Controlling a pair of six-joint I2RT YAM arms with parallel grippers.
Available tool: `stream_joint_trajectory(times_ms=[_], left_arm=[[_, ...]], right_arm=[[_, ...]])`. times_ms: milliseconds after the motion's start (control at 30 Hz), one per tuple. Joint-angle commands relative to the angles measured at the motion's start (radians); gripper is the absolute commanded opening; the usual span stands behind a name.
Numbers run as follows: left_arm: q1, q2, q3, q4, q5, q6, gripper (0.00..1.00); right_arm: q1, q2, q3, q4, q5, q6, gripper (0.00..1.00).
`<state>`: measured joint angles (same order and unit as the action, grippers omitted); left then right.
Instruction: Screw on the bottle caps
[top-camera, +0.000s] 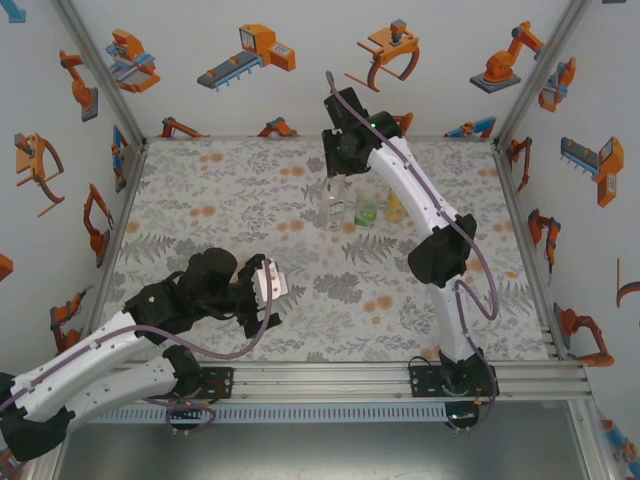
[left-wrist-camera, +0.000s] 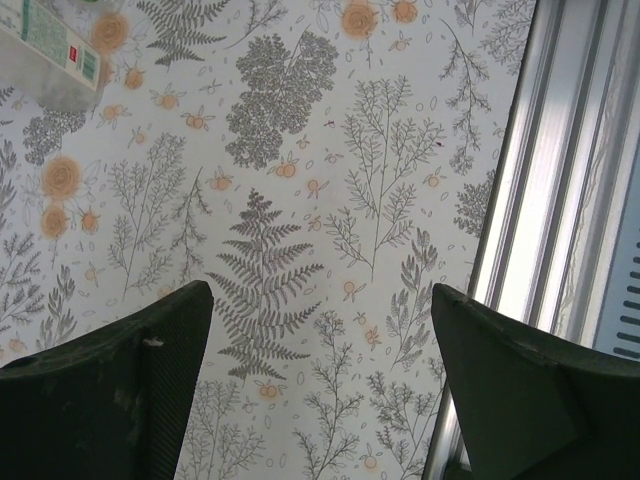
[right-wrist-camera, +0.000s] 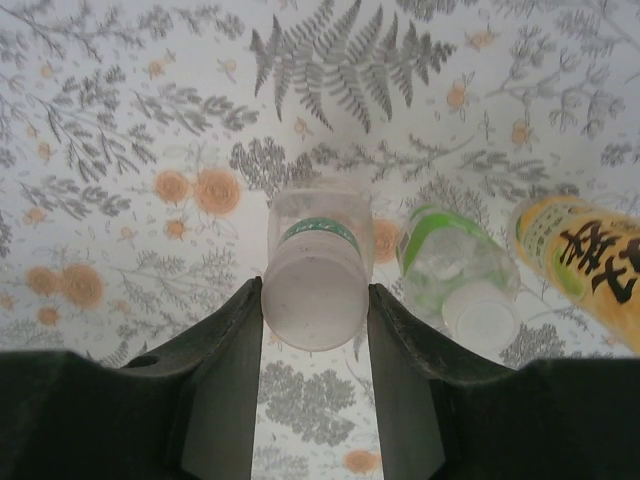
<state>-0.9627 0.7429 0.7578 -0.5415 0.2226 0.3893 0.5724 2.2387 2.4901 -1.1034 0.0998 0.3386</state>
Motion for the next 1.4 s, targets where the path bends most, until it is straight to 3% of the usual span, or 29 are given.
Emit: stream_joint_trajectory(times_ms=[0,100,267,333,933,1033,1067,1167,1200,1367], left_arm=[[-0.007,-0.019,-0.015,0.011,-0.010,-0.029,0.83],[-0.007,-0.027,-0.019,0.011,-0.013,-0.035,0.83],[-0.007,-0.025,-0.017,0.011,-0.015,-0.036,0.83],[-0.008,-0.022,-0.015,0.012,-0.013,-0.036,0.83],[-0.007,0.043,-0.066,0.165,-0.064,-0.073,0.90],[-0.007,0.051,-0.076,0.206,-0.109,-0.080,0.99],[-0.006,0.055,-0.080,0.224,-0.133,-0.083,0.97],[0.000,0.077,-0.090,0.271,-0.196,-0.088,0.97],[0.003,0.084,-0.091,0.285,-0.215,-0.091,0.97],[0.057,0.126,-0.113,0.378,-0.307,-0.126,0.97]], right_arm=[[-0.005,0.021,0.045,-0.039,0.020,-0.036,0.00],[-0.005,0.028,0.041,-0.039,0.013,-0.035,0.01],[-0.005,0.027,0.041,-0.041,0.002,-0.027,0.33],[-0.005,0.021,0.044,-0.039,-0.002,-0.024,0.39],[-0.006,-0.123,0.082,-0.063,0.004,-0.017,0.59],[-0.006,-0.179,0.035,-0.070,0.033,-0.038,0.64],[-0.007,-0.207,0.006,-0.070,0.048,-0.042,0.68],[-0.012,-0.288,-0.087,-0.065,0.092,-0.053,0.86],[-0.016,-0.313,-0.117,-0.063,0.104,-0.058,0.96],[-0.039,-0.464,-0.354,-0.007,0.173,-0.091,0.99]])
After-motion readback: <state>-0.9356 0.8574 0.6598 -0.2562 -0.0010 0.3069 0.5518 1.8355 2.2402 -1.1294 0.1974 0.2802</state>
